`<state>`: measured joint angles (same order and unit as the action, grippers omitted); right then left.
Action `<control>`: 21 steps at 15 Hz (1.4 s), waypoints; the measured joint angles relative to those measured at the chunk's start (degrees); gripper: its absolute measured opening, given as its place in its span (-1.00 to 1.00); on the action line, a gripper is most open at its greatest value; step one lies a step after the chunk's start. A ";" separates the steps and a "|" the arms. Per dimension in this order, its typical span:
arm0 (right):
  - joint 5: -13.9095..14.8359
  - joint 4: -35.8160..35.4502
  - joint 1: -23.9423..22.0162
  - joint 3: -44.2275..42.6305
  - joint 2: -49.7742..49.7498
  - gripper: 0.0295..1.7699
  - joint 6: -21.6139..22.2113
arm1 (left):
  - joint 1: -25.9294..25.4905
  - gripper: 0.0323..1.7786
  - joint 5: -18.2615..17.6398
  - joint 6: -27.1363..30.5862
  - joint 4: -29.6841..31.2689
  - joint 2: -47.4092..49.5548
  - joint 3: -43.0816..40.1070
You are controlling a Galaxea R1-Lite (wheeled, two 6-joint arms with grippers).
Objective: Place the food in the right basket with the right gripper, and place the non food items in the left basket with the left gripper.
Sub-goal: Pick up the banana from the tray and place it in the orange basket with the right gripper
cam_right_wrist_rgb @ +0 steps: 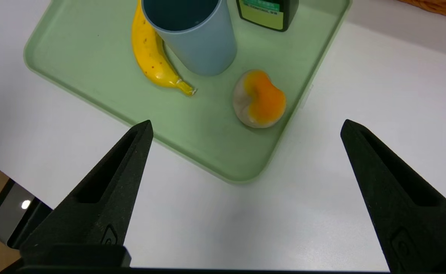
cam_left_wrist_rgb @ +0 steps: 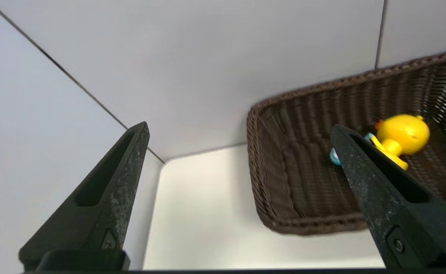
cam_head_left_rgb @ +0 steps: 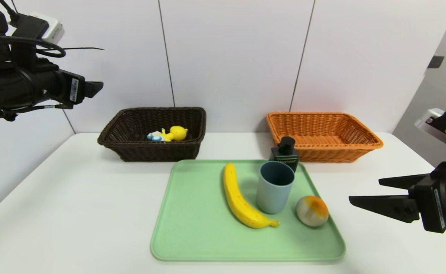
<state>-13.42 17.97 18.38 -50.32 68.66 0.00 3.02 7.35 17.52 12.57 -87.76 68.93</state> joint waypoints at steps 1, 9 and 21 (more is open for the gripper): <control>0.02 0.02 -0.04 -0.33 -0.22 0.92 0.00 | 0.04 0.90 -0.66 -3.46 -3.50 1.10 -0.10; 1.02 7.91 0.07 -12.32 1.66 0.92 -0.11 | 3.10 0.90 -25.51 -19.71 -36.32 17.75 -3.69; 2.38 17.03 9.03 -42.03 24.04 0.92 3.85 | 10.48 0.90 -31.74 -24.69 -48.98 27.26 -6.52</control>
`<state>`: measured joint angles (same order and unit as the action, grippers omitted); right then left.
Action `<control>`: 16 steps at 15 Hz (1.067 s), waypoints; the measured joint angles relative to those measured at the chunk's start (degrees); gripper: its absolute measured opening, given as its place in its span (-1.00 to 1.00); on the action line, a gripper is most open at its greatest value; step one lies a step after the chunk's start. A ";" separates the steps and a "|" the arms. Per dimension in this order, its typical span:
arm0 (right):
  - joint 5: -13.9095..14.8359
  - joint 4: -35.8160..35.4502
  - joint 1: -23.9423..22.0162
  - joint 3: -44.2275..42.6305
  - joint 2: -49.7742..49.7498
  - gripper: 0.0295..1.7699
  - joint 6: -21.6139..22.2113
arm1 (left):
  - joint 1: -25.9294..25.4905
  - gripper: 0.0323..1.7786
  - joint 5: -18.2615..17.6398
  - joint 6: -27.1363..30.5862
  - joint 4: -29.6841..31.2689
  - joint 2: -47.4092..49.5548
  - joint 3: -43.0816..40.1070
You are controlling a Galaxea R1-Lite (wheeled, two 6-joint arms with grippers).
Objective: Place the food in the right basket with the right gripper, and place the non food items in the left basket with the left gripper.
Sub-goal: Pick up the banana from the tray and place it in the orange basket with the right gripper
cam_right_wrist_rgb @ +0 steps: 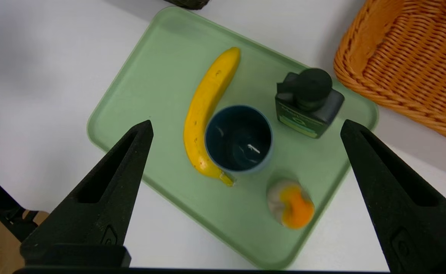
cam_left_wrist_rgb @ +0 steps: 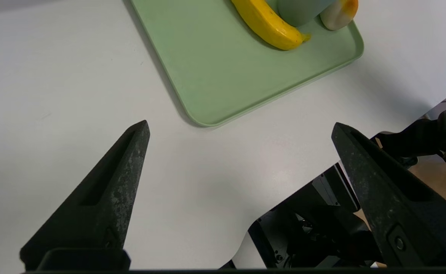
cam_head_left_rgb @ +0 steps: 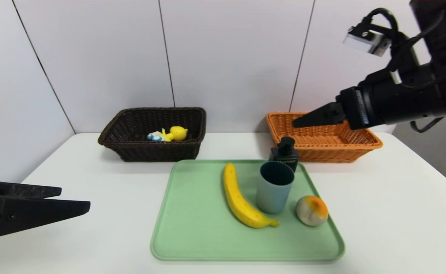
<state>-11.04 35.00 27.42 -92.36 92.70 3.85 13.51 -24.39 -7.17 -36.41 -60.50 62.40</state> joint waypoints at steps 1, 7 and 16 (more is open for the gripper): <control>1.24 -0.02 1.57 -2.11 2.51 0.92 0.35 | 0.00 0.90 0.01 0.01 -0.02 0.30 -0.23; 5.79 4.83 9.57 -18.26 16.29 0.92 2.26 | 0.05 0.90 0.22 0.00 -0.05 2.54 -1.61; 11.48 5.24 16.96 -20.08 24.94 0.92 2.26 | 0.02 0.90 0.11 0.00 0.12 3.34 -2.16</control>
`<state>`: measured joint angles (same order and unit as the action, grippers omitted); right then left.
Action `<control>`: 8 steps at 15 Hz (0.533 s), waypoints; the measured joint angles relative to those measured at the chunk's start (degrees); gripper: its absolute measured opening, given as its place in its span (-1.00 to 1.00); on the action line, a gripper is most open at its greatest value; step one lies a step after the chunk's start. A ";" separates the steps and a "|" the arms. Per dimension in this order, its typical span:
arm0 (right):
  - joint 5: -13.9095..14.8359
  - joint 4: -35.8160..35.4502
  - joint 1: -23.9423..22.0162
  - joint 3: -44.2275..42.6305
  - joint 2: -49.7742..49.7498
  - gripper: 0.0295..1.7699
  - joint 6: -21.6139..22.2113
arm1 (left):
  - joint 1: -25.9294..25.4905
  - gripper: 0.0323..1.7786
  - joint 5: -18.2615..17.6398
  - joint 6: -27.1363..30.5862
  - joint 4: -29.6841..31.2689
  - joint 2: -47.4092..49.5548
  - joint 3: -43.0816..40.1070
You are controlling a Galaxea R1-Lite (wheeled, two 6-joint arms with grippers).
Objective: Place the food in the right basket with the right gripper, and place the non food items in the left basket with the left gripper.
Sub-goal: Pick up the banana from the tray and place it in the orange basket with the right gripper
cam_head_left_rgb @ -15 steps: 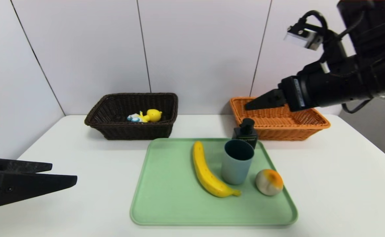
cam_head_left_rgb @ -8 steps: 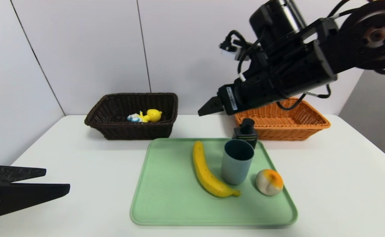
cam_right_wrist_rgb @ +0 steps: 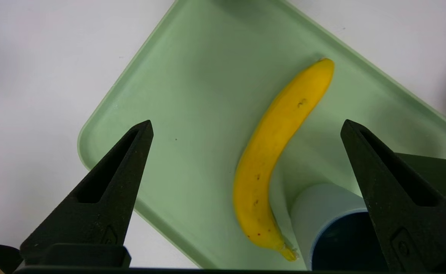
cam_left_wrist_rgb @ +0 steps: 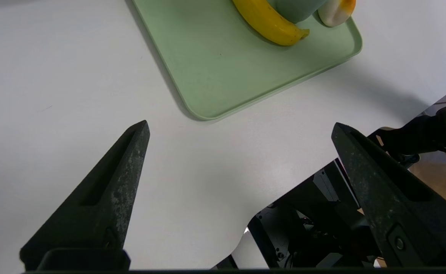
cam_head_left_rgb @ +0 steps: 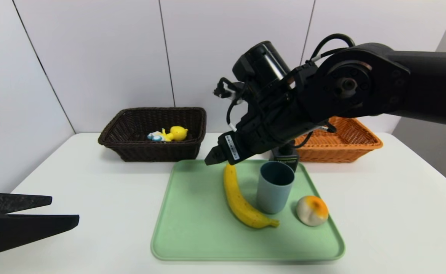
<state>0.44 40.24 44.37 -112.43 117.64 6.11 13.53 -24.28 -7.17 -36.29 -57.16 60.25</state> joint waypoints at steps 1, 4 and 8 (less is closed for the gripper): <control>0.52 0.02 0.77 0.00 0.46 0.92 -0.02 | 0.00 0.90 0.01 0.01 0.02 0.11 -0.07; 3.74 0.07 2.49 0.00 1.95 0.92 -0.94 | 0.00 0.90 0.00 0.01 0.24 0.61 -1.01; 8.81 0.07 3.12 0.02 3.72 0.92 -2.94 | 0.00 0.90 -0.10 0.09 0.44 1.10 -1.51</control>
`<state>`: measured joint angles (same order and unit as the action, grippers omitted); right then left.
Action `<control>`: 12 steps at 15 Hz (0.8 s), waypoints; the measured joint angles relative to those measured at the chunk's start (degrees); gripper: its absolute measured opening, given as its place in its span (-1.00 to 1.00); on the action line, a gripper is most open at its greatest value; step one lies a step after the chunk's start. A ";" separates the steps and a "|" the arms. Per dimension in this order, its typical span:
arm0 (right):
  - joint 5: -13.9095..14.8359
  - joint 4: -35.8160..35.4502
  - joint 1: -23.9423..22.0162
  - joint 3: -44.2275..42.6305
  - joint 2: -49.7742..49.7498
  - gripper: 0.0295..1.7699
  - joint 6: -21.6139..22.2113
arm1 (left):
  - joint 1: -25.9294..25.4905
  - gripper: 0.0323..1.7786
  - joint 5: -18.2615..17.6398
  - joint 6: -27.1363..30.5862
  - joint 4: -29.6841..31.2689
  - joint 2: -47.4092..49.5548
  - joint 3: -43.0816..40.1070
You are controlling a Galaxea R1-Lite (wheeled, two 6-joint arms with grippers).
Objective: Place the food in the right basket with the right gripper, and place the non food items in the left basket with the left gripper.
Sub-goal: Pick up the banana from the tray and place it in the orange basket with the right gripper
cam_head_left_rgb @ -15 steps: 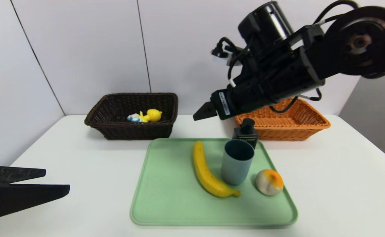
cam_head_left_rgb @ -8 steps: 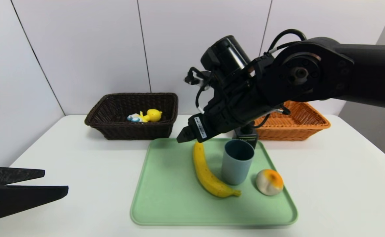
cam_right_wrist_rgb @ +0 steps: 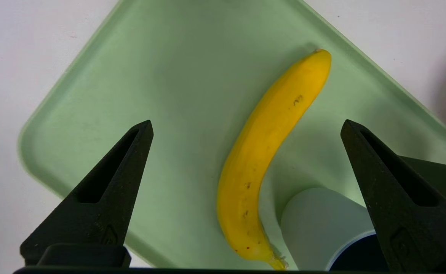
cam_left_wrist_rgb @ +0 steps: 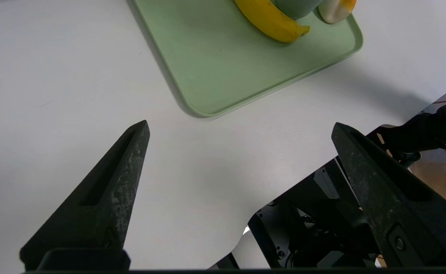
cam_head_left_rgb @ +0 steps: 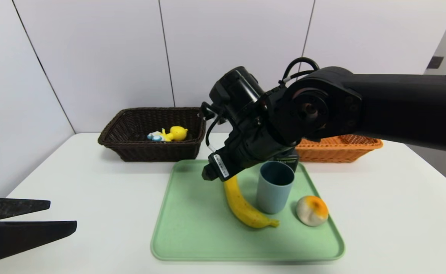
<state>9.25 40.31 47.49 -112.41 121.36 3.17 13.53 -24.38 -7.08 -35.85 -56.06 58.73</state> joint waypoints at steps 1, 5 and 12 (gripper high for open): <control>1.71 0.00 0.18 0.00 0.50 0.92 -0.43 | 0.00 0.90 -0.01 0.01 0.02 0.06 -0.13; 4.25 0.04 0.71 0.00 2.43 0.92 -1.41 | 0.00 0.90 0.00 -0.05 0.07 0.67 -1.27; 4.22 0.74 0.52 0.00 5.22 0.92 -1.41 | 0.00 0.90 0.02 -0.07 0.11 1.72 -2.10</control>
<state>13.47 41.06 48.02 -112.41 126.57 1.76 13.53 -24.36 -7.16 -35.74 -54.35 56.64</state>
